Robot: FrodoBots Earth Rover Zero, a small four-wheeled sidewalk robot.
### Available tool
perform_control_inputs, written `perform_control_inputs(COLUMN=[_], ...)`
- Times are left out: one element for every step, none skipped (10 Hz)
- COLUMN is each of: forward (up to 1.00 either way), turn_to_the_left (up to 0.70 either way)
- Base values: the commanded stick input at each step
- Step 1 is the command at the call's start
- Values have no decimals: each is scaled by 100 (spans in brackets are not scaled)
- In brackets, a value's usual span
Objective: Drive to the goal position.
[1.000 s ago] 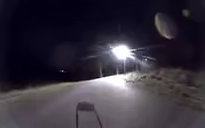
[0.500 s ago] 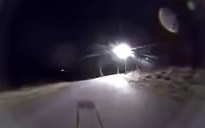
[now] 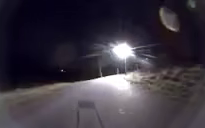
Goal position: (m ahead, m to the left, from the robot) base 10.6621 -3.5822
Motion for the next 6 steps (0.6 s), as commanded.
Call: perform_control_inputs(forward=[100,100,100,100,100,100], turn_to_the_left=[0,-1,-2,-1,0,-2])
